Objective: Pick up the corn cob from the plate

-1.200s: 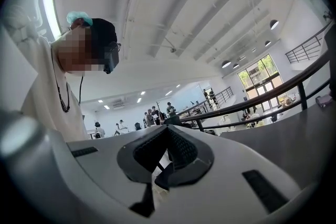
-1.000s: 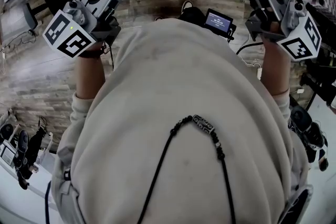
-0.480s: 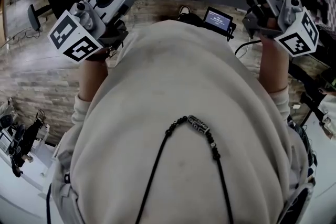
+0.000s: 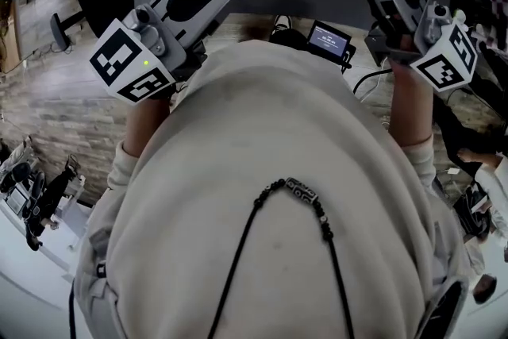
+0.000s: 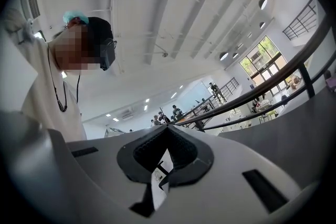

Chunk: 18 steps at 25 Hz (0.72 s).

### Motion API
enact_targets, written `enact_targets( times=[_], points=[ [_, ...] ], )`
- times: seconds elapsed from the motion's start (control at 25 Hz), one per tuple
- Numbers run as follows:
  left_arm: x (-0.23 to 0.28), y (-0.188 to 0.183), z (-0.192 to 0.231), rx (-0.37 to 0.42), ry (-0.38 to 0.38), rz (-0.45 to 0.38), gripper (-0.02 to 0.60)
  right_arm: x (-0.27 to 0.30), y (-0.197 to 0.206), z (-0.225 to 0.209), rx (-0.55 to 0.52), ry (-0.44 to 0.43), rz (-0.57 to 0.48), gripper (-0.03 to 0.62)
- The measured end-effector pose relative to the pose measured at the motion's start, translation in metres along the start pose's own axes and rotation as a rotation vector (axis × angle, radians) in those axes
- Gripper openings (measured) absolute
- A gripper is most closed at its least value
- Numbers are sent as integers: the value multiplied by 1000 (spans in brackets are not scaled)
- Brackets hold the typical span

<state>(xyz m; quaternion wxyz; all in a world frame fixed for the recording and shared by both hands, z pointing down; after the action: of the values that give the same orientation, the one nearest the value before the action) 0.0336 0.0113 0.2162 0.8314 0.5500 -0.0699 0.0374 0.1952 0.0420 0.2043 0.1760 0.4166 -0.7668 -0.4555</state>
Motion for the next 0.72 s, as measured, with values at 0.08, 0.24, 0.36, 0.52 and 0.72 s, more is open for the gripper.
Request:
enact_targets(
  times=[0.08, 0.24, 0.36, 0.52, 0.72],
  points=[
    [3, -2, 2, -15, -1, 5, 2, -4, 4, -3, 17, 4, 1, 15],
    [0, -10, 6, -41, -1, -3, 2, 3, 0, -3, 27, 10, 8, 15],
    [3, -14, 9, -36, 8, -7, 2, 5, -3, -2, 14, 18, 3, 15],
    [9, 5, 25, -49, 38, -9, 2, 5, 15, -7, -9, 68, 19, 15],
    [4, 9, 63, -88, 153, -15, 2, 37, 19, -7, -36, 160, 17, 15]
  ],
)
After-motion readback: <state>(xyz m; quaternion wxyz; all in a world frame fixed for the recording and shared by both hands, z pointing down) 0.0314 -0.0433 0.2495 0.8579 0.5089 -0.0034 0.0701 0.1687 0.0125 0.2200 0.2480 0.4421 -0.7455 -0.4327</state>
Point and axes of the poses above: the fingertips, and each gripper's own axes: x forward along the fingers, z to its left, y out of its underside, the point moved 1 cm from there along -x, backward along the fingers, and after that the axes turned 2 degrees about -y, right-handed, at the moved point
